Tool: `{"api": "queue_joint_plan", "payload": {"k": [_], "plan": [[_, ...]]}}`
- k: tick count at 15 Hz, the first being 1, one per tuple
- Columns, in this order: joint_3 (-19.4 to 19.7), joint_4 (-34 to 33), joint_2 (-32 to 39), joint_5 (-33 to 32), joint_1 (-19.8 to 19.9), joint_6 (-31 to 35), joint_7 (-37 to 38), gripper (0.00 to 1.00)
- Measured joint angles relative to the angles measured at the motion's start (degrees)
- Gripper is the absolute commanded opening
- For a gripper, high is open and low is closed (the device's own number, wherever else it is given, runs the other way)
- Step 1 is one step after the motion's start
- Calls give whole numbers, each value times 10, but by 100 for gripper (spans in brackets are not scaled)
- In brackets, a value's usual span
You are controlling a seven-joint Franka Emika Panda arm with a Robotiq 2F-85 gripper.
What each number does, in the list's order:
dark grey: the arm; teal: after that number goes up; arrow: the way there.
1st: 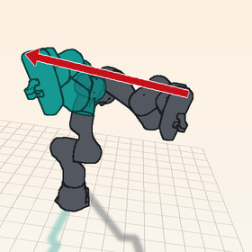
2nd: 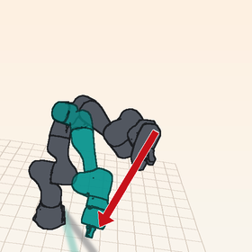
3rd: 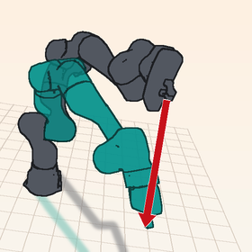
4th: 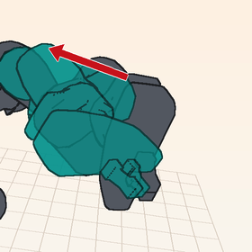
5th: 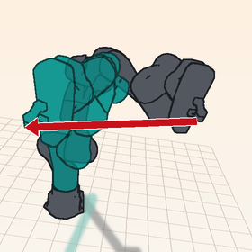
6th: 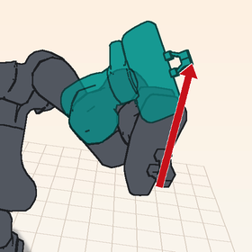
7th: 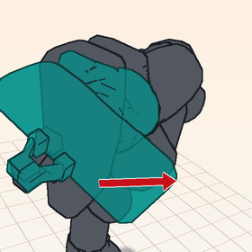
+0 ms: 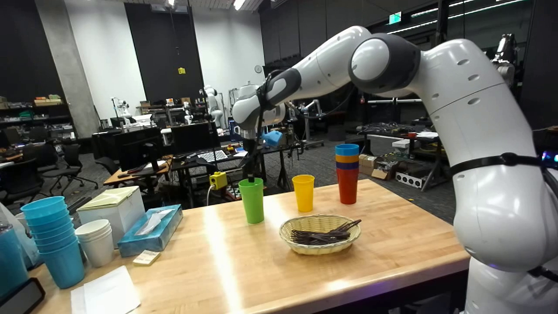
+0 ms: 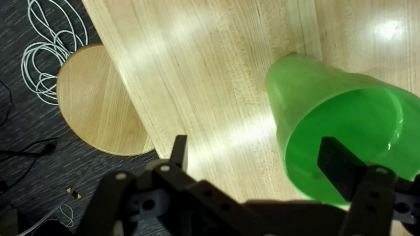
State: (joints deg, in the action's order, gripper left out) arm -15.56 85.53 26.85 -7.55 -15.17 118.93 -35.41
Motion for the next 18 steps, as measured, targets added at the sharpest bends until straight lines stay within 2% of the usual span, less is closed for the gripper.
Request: {"api": "queue_joint_plan", "payload": {"k": [3,9,10,18], "plan": [[0,0,7,0,1,0,0,55],[0,0,9,3,1,0,0,6],[0,0,9,4,2,0,0,1],[-4,-19,8,31,3,-13,-2,1]]}}
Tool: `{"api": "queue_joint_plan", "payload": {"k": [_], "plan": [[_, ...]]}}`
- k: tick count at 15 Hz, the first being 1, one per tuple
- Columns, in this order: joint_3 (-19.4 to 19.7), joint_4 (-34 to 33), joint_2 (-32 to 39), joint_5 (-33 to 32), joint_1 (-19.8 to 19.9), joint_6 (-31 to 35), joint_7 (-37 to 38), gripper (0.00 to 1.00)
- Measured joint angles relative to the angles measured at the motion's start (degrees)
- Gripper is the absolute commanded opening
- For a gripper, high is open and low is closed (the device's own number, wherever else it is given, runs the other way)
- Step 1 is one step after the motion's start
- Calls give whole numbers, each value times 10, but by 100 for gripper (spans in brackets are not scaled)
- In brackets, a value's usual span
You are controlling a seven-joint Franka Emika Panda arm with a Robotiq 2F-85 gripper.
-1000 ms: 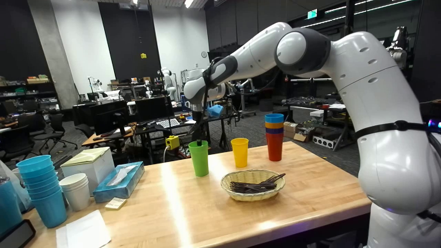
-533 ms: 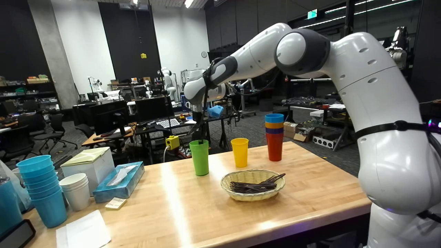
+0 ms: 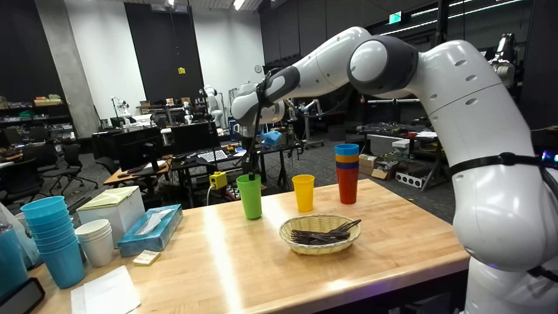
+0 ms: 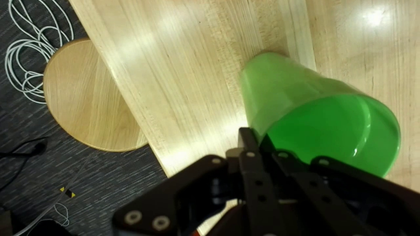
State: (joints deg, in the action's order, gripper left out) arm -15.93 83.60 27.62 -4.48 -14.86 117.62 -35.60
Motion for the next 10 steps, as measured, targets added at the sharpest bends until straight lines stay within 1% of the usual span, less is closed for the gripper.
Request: {"api": "queue_joint_plan", "payload": {"k": [5,10], "plan": [[-1,-20,-14,2,1,-31,-1,1],[-1,-31,-64,2,5,-48,-8,1]]}}
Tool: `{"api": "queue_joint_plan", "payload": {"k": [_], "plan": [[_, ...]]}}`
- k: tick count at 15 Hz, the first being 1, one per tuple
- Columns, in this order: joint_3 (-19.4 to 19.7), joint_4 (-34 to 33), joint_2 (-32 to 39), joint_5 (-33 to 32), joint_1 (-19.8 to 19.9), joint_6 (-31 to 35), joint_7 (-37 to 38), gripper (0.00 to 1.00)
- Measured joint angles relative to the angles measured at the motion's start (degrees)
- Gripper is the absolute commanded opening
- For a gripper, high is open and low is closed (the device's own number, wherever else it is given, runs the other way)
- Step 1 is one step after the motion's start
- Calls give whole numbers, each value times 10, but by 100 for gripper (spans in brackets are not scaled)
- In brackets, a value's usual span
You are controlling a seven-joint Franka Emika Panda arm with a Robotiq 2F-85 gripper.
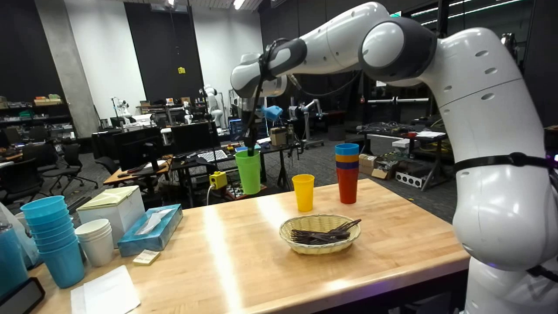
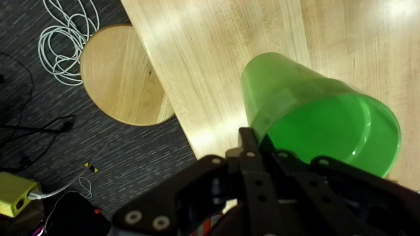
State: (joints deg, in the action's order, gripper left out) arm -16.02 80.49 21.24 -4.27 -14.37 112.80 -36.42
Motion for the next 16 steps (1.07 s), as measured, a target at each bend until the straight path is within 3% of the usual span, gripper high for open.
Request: {"api": "queue_joint_plan", "payload": {"k": [8,16], "plan": [[9,-2,-105,-40,18,-2,-30,1],[43,3,-167,-62,67,-2,-62,1]]}}
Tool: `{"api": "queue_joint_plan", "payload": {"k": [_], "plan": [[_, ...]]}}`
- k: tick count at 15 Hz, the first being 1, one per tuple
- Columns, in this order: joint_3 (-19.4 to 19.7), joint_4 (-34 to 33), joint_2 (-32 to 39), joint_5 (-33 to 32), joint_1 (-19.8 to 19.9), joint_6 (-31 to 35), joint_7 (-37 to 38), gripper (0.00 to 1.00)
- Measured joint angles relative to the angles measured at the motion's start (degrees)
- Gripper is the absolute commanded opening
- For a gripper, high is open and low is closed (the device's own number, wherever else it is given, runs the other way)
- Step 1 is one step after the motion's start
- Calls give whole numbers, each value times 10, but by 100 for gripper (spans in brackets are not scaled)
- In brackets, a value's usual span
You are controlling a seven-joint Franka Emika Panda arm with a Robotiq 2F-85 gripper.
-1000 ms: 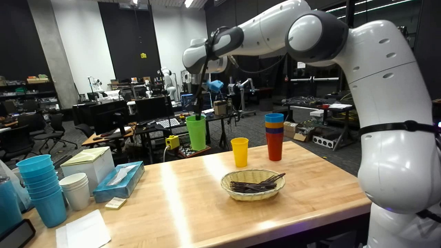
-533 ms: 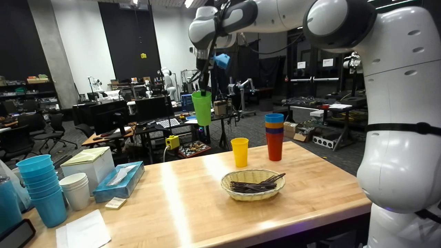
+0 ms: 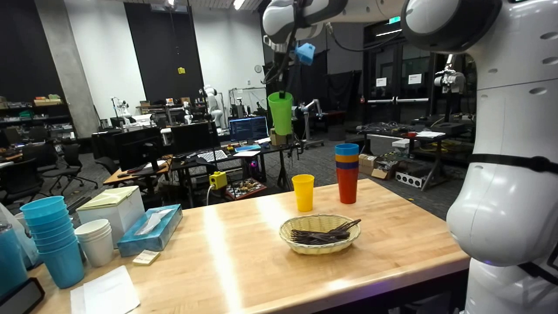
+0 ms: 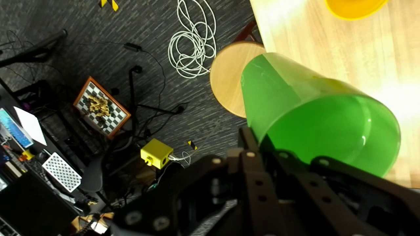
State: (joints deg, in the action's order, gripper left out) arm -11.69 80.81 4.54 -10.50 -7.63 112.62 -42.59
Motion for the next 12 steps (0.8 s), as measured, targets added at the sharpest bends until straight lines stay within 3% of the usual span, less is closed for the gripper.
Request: {"api": "queue_joint_plan", "payload": {"k": [12], "plan": [[65,52,-40,80,74,21,-34,1]]}}
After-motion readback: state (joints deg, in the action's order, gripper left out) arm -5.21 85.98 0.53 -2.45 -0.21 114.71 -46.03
